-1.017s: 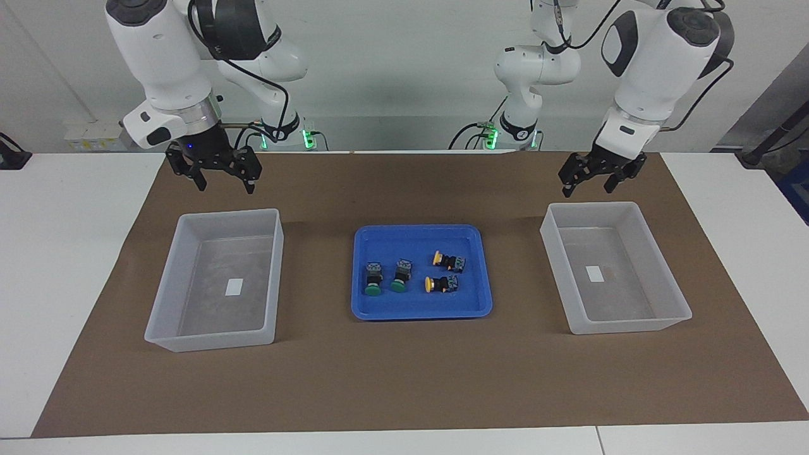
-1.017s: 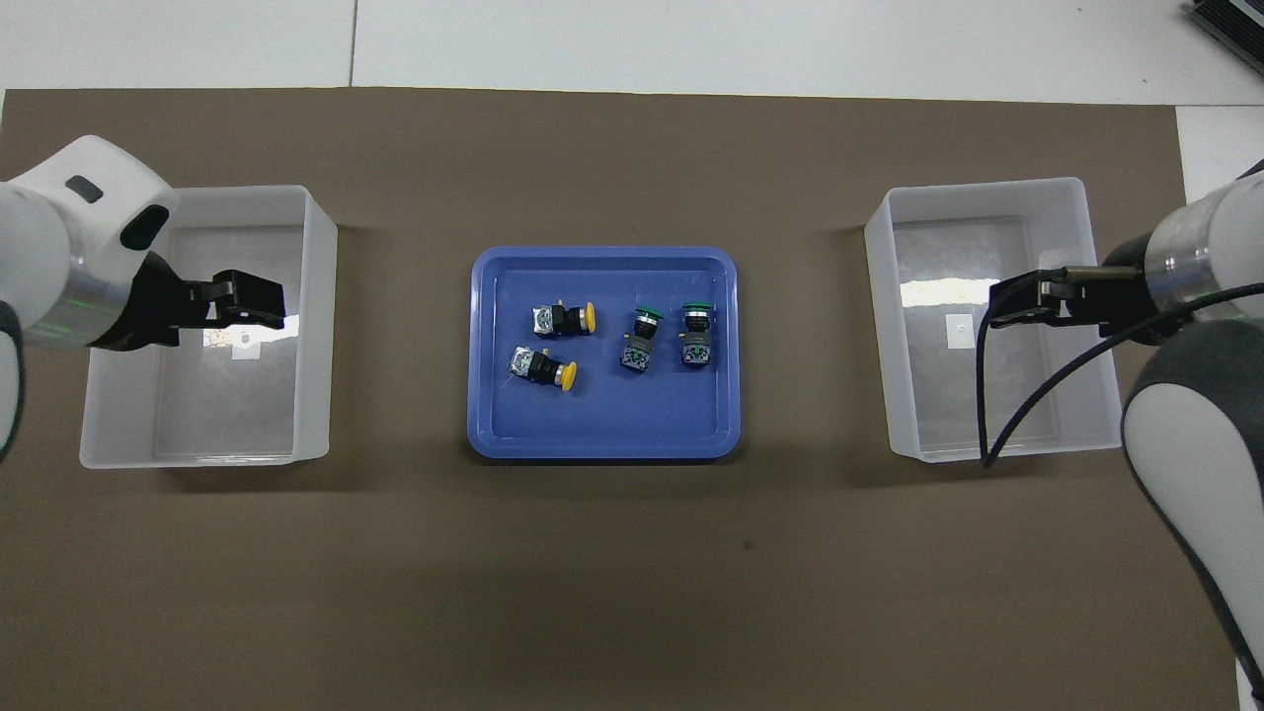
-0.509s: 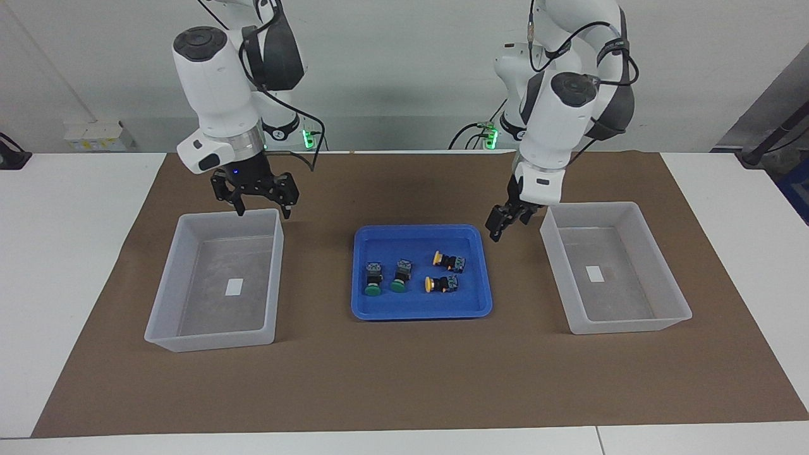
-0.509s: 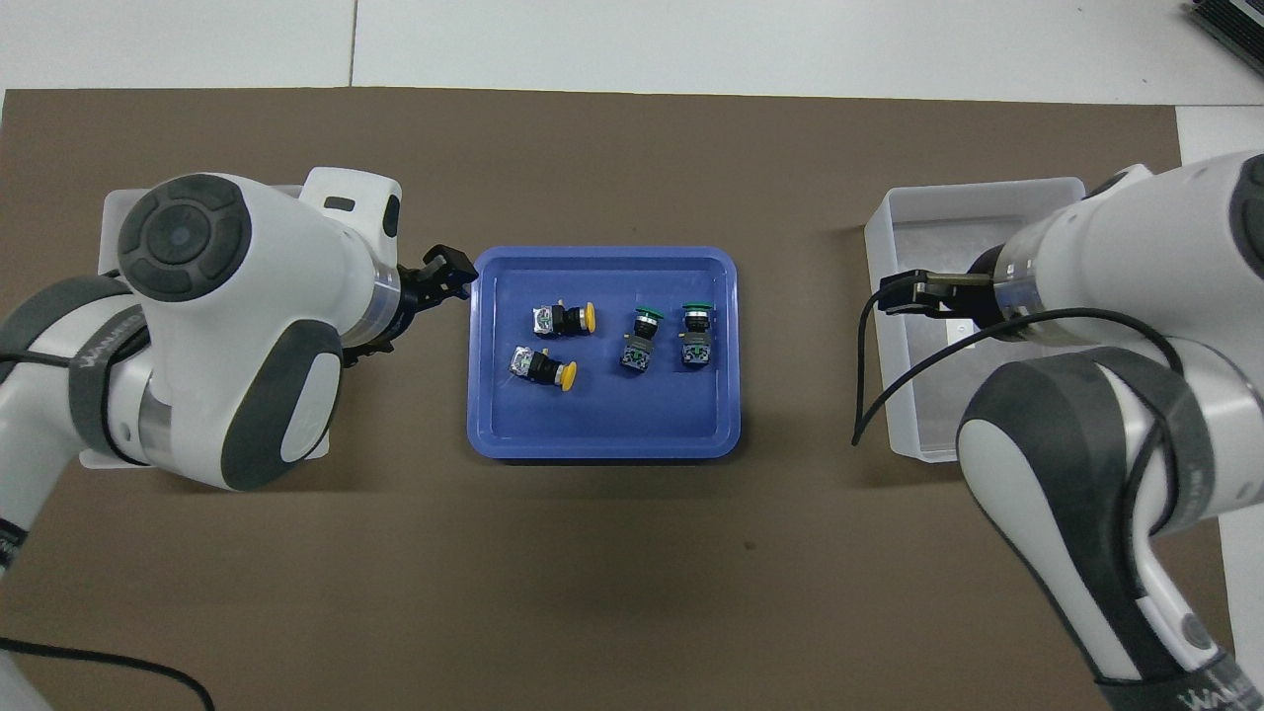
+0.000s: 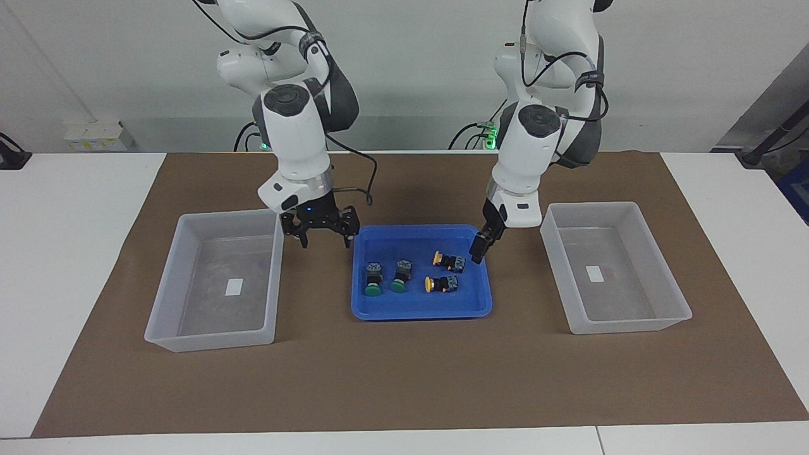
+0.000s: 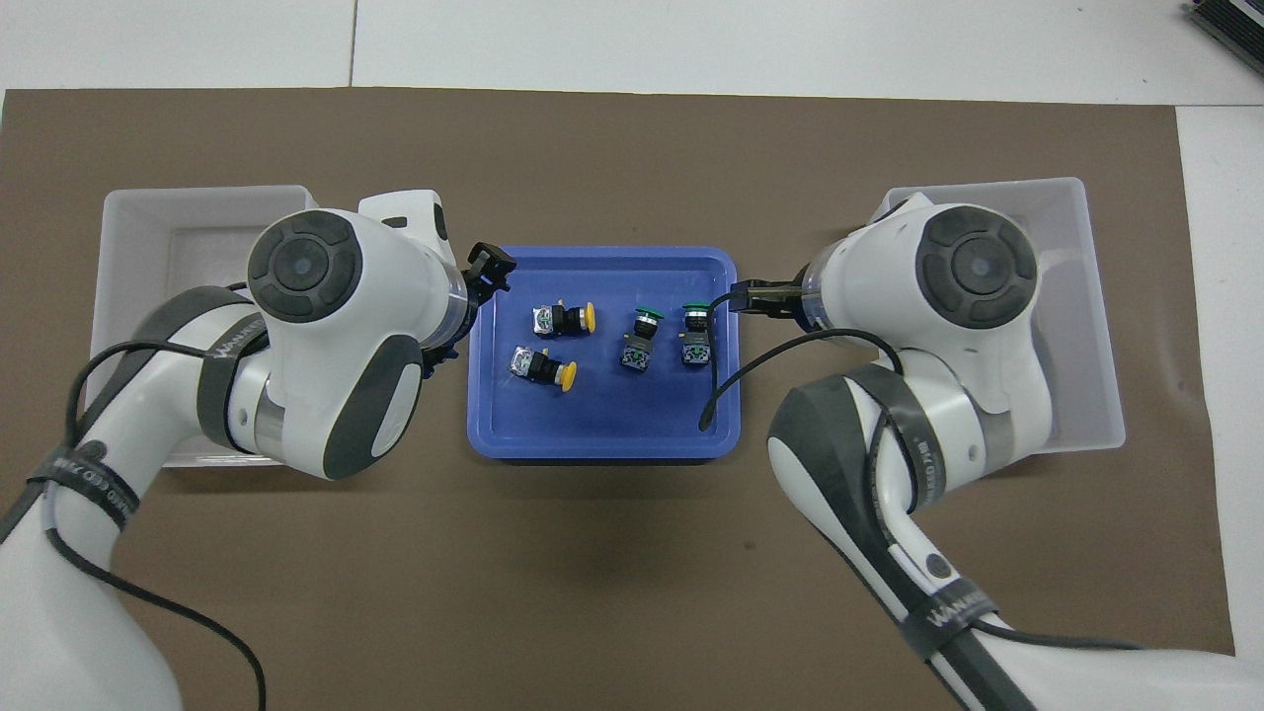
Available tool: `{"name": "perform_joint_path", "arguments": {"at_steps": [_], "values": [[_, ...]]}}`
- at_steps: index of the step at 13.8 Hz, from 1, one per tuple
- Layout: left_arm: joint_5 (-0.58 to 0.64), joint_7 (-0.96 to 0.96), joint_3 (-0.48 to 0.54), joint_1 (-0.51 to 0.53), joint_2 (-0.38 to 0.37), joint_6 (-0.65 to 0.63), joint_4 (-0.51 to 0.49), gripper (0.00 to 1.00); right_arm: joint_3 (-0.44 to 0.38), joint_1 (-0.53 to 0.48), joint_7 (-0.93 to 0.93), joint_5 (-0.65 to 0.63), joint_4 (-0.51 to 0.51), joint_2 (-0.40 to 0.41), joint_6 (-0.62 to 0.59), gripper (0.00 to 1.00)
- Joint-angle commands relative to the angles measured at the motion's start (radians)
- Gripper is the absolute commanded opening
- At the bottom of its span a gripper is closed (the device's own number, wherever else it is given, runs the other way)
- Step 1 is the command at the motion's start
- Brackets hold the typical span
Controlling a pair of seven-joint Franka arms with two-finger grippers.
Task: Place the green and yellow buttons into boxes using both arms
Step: 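Move the left gripper and the right gripper toward the blue tray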
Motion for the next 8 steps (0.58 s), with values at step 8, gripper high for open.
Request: {"name": "perform_joint_path", "arguments": {"at_steps": [8], "values": [[-0.003,-0.259,0.021,-0.089,0.069,0.074,-0.073,1.0,-0.003,0.121,0.051,0.005,0.016,0.199,0.23,1.0]]}}
